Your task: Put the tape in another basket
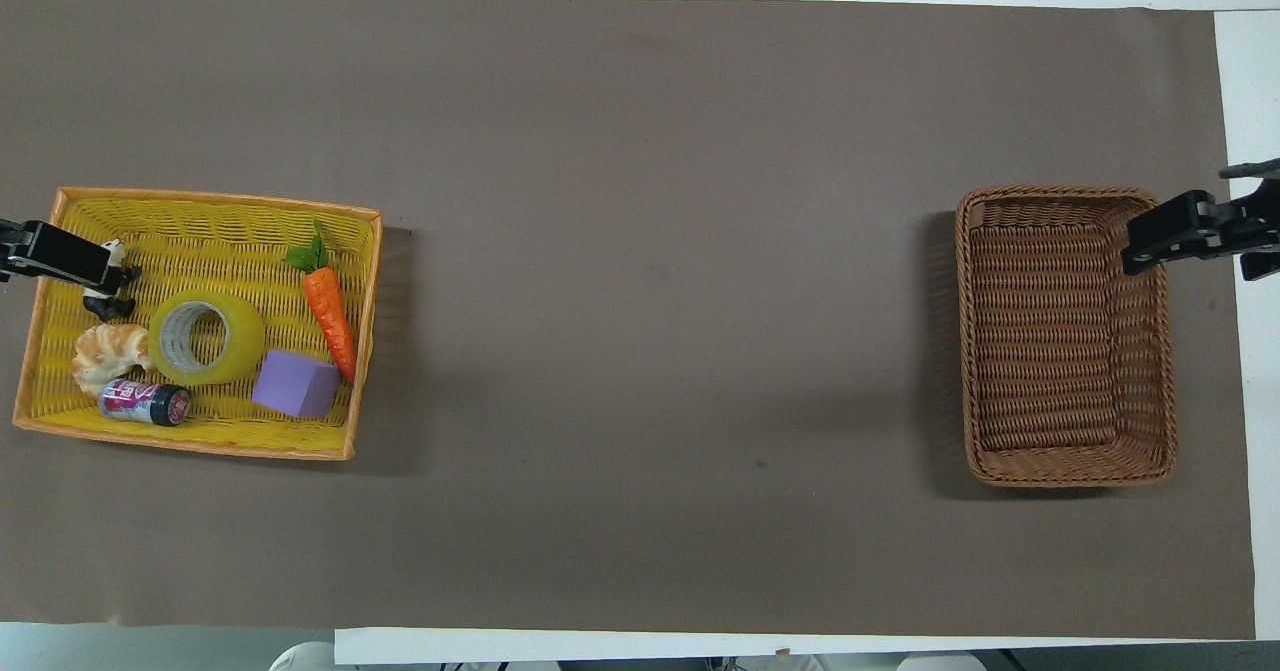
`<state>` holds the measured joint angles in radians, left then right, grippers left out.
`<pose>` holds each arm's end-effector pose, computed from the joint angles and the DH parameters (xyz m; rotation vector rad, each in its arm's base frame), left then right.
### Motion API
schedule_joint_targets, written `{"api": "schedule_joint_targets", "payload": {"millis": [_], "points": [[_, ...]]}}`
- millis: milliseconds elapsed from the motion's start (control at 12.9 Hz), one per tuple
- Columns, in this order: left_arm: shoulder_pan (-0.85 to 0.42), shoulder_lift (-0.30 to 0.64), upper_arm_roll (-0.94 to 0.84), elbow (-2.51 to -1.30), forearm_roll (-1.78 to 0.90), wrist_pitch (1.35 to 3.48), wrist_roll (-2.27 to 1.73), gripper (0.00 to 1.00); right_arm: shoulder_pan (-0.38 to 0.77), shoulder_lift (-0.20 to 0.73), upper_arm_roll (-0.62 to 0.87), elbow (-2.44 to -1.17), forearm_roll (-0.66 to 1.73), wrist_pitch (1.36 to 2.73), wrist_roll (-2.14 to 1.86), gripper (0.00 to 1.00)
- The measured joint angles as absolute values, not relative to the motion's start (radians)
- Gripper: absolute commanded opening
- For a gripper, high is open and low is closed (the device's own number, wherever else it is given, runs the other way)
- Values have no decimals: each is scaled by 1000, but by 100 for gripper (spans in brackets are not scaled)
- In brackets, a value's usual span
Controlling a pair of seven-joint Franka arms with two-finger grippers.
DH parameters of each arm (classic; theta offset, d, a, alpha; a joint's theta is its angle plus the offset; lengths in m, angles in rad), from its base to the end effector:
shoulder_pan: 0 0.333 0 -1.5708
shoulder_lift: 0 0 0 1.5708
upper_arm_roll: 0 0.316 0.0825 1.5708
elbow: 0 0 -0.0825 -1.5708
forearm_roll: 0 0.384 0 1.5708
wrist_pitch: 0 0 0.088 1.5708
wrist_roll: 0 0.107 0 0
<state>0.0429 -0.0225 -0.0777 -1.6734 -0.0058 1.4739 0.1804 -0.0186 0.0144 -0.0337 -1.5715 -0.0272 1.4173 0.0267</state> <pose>0.5322 -0.0196 0.5814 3.0946 -0.3341 -0.2751 0.5401 -0.0314 0.6043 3.1025 -0.1256 -0.2629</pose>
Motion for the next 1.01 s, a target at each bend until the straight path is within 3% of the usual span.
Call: {"api": "schedule_joint_targets", "payload": {"millis": [155,464,541,773,1005], "points": [[86,-42,-70,-1746,-4,1543,180,100,-19,14,-34,-1572,-27,1417,27,100],[190,-165,-63,-2106,-4,1842,182,99,-19,14,-34,-1572,-27,1417,27,100],[211,-185,-62,-2163,-4,1872,183,95,-19,14,-34,-1572,-27,1417,27,100],[222,-192,-66,-2279,-4,2000,183,86,-19,14,-34,-1572,-27,1417,27,100],[222,-179,-70,-2327,-4,2067,183,85,-19,14,-34,-1572,-27,1417,27,100]]}}
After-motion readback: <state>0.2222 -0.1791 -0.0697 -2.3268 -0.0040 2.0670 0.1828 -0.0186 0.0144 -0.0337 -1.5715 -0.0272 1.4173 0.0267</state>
